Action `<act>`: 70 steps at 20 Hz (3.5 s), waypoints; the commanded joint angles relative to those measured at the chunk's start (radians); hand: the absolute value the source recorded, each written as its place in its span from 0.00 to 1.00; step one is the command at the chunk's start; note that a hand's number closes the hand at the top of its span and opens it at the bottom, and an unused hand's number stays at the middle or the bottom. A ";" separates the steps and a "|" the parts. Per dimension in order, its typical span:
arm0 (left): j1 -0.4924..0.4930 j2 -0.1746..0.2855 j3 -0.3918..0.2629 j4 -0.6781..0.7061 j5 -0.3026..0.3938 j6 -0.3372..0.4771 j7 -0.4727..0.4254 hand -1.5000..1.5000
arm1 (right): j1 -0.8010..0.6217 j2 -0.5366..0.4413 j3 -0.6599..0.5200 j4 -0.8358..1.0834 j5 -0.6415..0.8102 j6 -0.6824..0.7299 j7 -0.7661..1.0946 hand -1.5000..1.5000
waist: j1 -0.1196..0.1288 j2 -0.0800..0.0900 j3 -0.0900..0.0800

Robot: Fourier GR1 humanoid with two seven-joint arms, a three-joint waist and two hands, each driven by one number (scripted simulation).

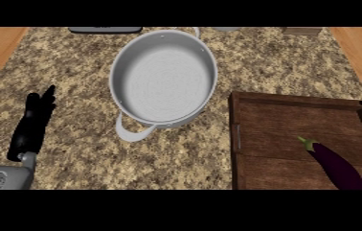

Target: Pick the eggplant from the tray and place it in the pot

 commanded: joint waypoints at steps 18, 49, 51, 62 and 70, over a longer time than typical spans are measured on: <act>0.010 -0.071 0.104 -0.039 -0.105 -0.081 0.046 0.50 | -0.020 0.354 0.062 0.123 0.407 0.118 -0.002 0.00 | -0.008 -0.002 0.002; 0.007 -0.147 0.245 -0.106 -0.207 -0.207 0.093 0.50 | -0.117 0.641 0.066 0.384 0.820 0.145 -0.146 0.00 | -0.002 -0.001 0.002; 0.041 -0.200 0.213 -0.058 -0.248 -0.165 0.011 0.50 | -0.082 0.600 0.061 0.424 0.855 0.127 -0.242 0.00 | -0.004 0.000 0.002; 0.010 -0.185 0.241 -0.073 -0.248 -0.201 0.051 0.50 | -0.114 0.562 0.049 0.397 0.959 0.026 -0.415 1.00 | -0.004 -0.001 0.002; -0.047 -0.223 0.225 -0.067 -0.286 -0.192 0.118 0.50 | -0.104 0.576 -0.021 0.293 0.995 -0.025 -0.404 1.00 | -0.010 -0.002 0.001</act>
